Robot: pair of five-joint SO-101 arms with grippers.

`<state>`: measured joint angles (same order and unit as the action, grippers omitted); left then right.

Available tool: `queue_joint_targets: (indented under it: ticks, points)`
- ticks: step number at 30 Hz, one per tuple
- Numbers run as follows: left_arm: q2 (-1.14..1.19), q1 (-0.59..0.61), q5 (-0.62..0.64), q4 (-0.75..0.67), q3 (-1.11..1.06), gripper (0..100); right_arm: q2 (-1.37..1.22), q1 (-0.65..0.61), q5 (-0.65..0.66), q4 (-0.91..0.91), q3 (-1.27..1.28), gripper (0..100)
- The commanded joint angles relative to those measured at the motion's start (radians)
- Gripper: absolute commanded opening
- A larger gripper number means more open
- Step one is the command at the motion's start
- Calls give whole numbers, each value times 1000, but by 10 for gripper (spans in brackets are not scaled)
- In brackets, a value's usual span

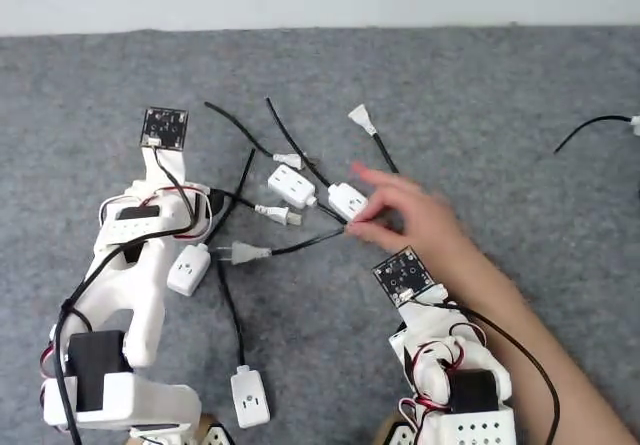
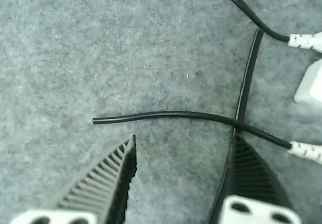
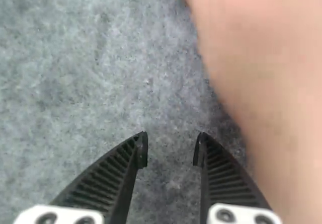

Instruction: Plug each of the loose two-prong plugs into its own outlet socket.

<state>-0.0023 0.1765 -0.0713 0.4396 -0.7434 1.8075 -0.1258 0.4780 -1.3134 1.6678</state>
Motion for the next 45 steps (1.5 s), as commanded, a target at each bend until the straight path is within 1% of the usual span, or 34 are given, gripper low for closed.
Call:
queue_joint_targets:
  ticks: [1, 16, 20, 21, 28, 30, 32, 36, 40, 45]
  points:
    - [-5, -8, 6, 11, 51, 280, 7, 16, 11, -7, 17, 162]
    - [-2, -9, 5, 9, 56, 280, 7, 16, 11, -7, 17, 162]
    - [17, -11, -25, 18, 76, 280, 7, 15, 11, -7, 17, 162]
    - [31, -14, -26, 38, 96, 280, 7, 15, 11, -7, 17, 162]
    - [227, -12, -23, 295, 369, 280, 7, 15, 11, -7, 17, 162]
    - [250, -12, -23, 336, 409, 280, 7, 15, 11, -7, 17, 162]
    - [245, -17, -29, 342, 409, 280, 7, 15, 11, -7, 17, 162]
    - [157, -34, -31, 405, 406, 280, 7, 15, 11, -7, 17, 162]
    - [-43, -77, -31, 477, 341, 280, 7, 15, 11, -7, 17, 162]
    - [-334, -199, -29, 539, 205, 280, 7, 15, 11, -7, 17, 162]
